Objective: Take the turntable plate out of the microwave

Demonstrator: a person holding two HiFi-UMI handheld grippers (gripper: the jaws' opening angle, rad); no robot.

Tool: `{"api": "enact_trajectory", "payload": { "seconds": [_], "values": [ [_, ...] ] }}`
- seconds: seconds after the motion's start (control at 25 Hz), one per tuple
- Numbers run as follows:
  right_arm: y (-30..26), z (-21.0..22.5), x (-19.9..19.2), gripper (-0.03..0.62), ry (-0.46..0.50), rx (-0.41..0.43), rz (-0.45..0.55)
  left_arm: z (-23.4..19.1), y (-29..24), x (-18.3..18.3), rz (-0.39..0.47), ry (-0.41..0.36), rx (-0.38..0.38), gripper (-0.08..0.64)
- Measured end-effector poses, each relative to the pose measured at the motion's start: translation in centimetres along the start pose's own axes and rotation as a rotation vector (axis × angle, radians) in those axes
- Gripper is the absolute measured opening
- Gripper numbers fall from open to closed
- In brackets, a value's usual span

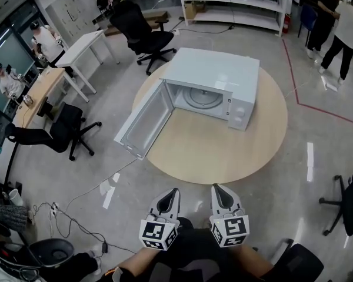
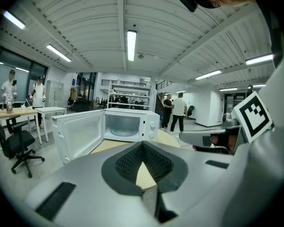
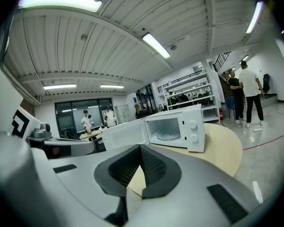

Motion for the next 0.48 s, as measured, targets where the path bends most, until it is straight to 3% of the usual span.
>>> {"api": "enact_trajectory", "payload": {
  "seconds": [0.28, 0.48],
  "values": [
    [-1.8, 1.5, 0.4, 0.015, -0.004, -0.021, -0.001, -0.6, -2.7, 0.6, -0.006, -0.003, -0.024, 0.046],
    [-3.7, 3.3, 1.3, 0.015, -0.007, -0.086, -0.008, -1.8, -6.3, 1.9, -0.001, -0.001, -0.082, 0.046]
  ]
}}
Point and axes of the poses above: the fingertips, and each gripper's own axes: y backward along the fingers, z to its right, x out of its top, the point moved 4 cm from there along y, backward along the fingers, and after that the axes turned 1 degree about y, right-handed, at the moved point
